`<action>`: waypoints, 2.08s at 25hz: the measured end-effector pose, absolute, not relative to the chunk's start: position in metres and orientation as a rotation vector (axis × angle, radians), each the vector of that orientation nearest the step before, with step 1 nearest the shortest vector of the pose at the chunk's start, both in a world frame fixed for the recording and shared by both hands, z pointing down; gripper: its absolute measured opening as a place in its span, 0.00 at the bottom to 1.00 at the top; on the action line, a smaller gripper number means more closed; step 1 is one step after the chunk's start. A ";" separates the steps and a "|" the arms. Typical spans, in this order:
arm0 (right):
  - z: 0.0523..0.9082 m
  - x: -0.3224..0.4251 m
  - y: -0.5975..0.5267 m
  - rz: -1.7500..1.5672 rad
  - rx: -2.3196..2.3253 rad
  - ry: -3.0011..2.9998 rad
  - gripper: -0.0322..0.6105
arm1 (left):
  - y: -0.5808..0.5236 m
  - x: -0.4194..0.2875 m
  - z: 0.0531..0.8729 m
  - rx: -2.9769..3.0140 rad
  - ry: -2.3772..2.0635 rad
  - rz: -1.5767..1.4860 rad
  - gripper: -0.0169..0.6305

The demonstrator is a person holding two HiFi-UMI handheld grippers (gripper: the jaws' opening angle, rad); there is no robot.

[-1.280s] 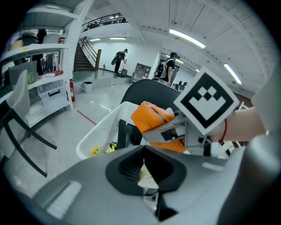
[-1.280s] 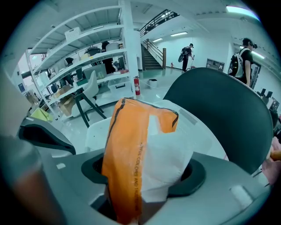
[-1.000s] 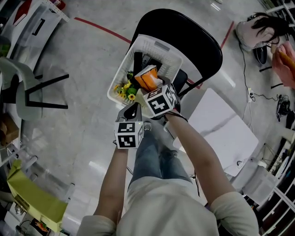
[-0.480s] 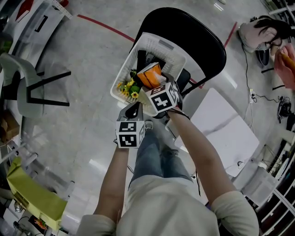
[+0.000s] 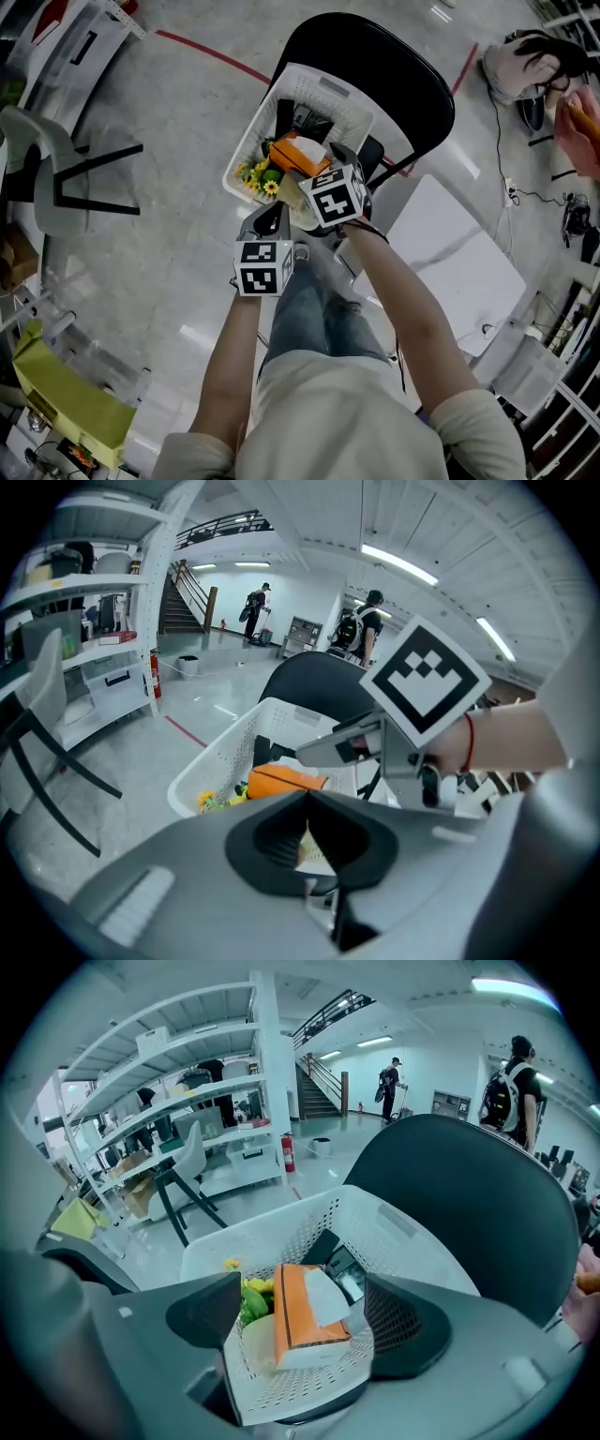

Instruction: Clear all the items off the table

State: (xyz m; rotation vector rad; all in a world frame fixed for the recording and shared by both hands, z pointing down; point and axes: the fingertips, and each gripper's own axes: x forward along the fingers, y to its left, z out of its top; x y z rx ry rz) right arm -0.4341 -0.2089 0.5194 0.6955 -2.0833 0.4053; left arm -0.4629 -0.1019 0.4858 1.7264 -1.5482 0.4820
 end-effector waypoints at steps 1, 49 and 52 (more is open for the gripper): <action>0.517 -0.433 -0.206 0.414 0.695 -2.089 0.67 | -0.102 -0.462 0.484 1.730 -1.549 0.481 0.04; 0.416 -0.281 -0.114 0.715 1.213 -2.089 0.05 | -0.090 -0.357 0.413 2.079 -1.284 0.611 0.04; 0.413 -0.258 -0.107 0.747 1.283 -2.069 0.05 | -0.088 -0.334 0.408 2.139 -1.219 0.634 0.04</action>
